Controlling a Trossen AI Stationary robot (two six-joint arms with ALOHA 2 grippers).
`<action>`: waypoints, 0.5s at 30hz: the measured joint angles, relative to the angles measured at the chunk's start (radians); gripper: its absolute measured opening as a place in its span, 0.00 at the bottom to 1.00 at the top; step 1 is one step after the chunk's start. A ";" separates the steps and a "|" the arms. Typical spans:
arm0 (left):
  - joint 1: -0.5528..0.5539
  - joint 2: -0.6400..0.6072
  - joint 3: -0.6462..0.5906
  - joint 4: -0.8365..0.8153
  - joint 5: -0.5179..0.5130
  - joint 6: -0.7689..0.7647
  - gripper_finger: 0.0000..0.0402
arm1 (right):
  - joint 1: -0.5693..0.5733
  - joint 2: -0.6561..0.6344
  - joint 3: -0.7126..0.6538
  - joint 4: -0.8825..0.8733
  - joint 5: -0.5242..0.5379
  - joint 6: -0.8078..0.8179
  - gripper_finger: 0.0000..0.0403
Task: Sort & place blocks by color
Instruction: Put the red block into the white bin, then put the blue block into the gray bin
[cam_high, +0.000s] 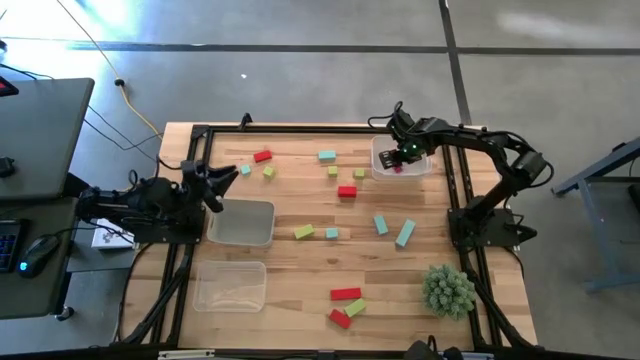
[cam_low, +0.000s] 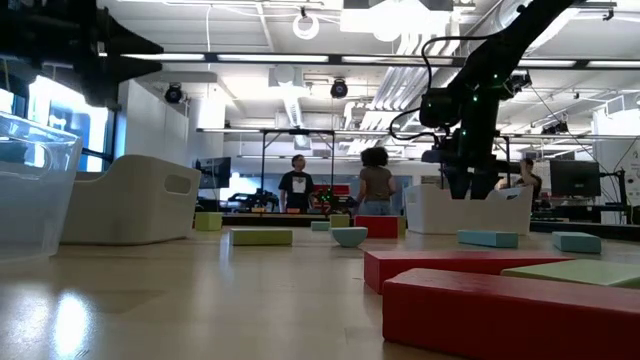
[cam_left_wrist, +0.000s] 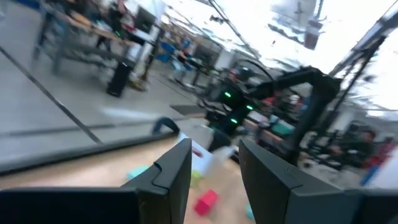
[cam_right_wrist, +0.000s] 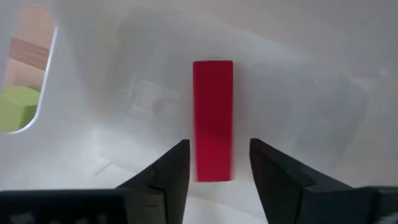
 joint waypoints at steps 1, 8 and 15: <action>0.000 0.005 0.016 -0.003 -0.016 0.026 0.30 | 0.000 0.000 0.003 -0.007 -0.005 0.003 0.41; 0.000 0.091 0.124 -0.027 -0.088 0.172 0.30 | 0.003 0.000 0.068 -0.039 -0.021 0.003 0.44; 0.000 0.227 0.231 -0.028 -0.119 0.279 0.30 | 0.026 0.000 0.188 -0.067 0.005 -0.036 0.44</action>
